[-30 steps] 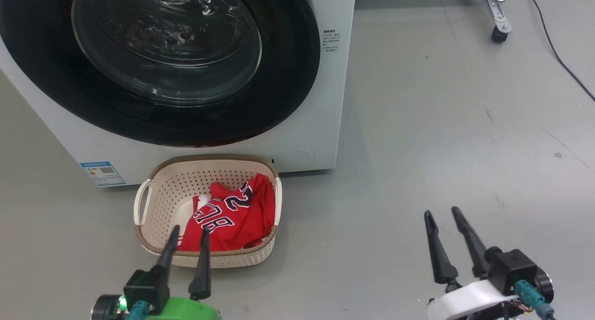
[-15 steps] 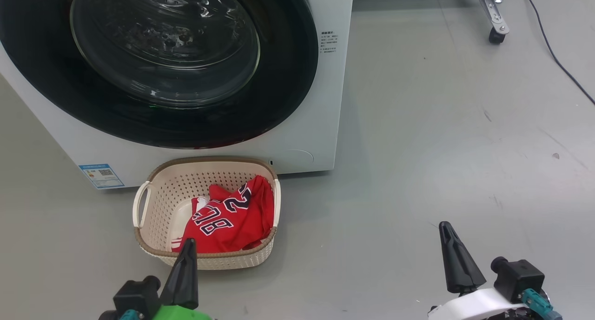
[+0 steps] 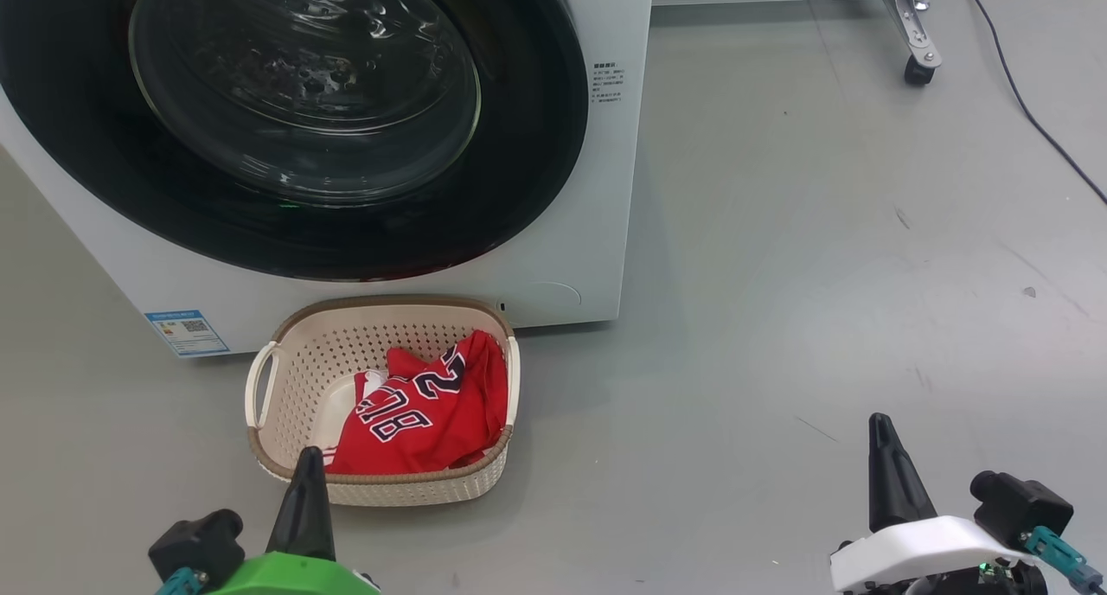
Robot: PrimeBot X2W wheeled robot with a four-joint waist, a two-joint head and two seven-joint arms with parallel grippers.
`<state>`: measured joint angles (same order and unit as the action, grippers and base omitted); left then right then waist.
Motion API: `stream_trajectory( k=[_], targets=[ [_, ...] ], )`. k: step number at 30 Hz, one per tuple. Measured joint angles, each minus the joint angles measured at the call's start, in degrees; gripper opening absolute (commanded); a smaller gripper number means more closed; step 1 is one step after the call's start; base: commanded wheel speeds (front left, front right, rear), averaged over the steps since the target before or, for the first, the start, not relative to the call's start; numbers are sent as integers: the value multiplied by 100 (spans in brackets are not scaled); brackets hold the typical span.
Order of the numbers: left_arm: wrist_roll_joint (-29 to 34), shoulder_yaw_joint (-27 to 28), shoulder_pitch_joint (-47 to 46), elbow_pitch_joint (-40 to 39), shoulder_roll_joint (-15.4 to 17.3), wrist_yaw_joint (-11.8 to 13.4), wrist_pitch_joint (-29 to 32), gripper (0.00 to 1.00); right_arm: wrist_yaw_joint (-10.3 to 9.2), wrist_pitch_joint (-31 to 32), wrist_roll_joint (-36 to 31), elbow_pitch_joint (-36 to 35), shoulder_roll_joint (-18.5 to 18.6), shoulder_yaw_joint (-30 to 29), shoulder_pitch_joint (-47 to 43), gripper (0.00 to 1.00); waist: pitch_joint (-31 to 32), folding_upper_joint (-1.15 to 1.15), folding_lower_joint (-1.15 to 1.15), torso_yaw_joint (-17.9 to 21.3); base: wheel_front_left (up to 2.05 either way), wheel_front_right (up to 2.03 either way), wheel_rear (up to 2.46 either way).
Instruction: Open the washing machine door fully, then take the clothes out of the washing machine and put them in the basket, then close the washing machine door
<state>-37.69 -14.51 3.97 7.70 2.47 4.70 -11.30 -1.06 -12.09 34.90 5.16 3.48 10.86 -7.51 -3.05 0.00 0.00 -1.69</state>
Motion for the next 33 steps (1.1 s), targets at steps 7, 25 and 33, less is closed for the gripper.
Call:
stream_trajectory(
  k=[7, 25, 33],
  targets=[
    [-513, 133, -8, 1, 43, -58, 100, 0, 44, 137, 558, 24, 20, -124, 40, 0, 23, 0, 0, 15, 0, 0, 0],
    [-1967, 405, -87, 108, 168, -311, 423, 0, 172, 475, 2078, 207, 110, -411, 265, 0, 89, 0, 0, 56, 0, 0, 0],
    [-2592, 528, -159, 170, 203, -408, 526, 0, 266, 597, 2706, 299, 136, -525, 382, 0, 118, 0, 0, 73, 0, 0, 0]
  ],
)
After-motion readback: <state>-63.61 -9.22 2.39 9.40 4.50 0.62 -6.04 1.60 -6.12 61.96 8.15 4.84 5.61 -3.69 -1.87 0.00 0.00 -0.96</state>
